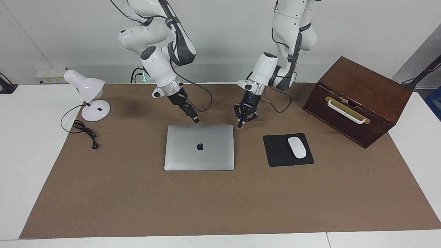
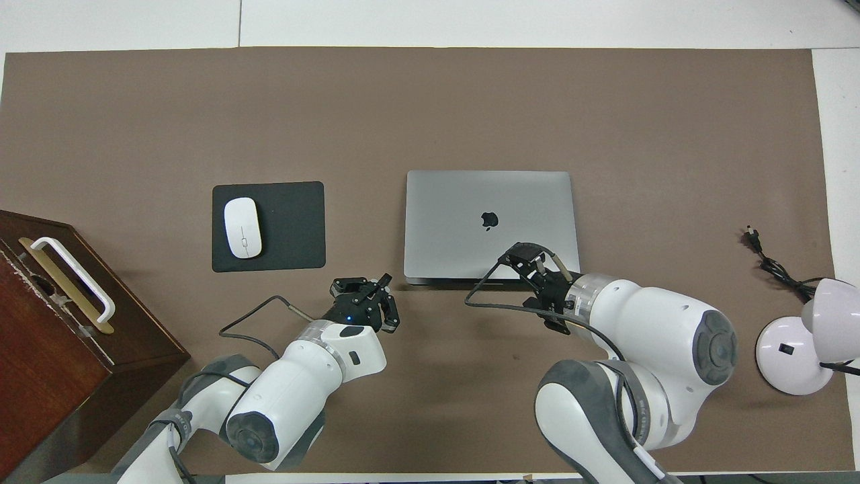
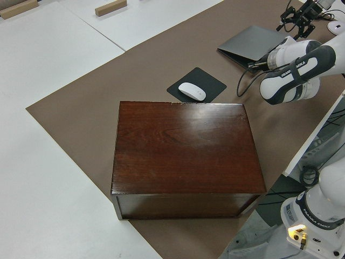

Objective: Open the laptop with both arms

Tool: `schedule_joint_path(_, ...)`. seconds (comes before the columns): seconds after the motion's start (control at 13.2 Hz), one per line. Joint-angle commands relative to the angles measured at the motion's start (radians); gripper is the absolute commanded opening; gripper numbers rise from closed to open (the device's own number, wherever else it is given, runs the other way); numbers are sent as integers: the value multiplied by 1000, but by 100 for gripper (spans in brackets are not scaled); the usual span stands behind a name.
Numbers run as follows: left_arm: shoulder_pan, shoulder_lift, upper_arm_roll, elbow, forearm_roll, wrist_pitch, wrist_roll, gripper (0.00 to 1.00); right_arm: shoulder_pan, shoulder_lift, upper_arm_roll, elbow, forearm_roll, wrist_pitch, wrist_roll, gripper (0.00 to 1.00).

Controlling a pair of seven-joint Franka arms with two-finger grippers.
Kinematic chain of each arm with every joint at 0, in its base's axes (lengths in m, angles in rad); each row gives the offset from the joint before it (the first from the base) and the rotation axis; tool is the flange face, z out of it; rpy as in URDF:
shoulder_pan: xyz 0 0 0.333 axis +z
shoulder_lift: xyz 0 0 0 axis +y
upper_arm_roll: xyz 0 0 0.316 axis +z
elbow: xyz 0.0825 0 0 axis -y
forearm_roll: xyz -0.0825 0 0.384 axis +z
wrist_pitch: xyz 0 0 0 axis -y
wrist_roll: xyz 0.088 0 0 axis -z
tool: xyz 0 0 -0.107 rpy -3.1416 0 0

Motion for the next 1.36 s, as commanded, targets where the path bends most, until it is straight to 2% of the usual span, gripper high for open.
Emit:
schedule_joint_path(0.0, -27, 41, 16, 32, 12, 25, 29, 0, -10, 19, 5, -2, 28, 29, -47, 100)
schedule_joint_path(1.29, -30, 180, 21, 177, 12, 23, 33, 0, -15, 124, -16, 64, 29, 72, -110, 100)
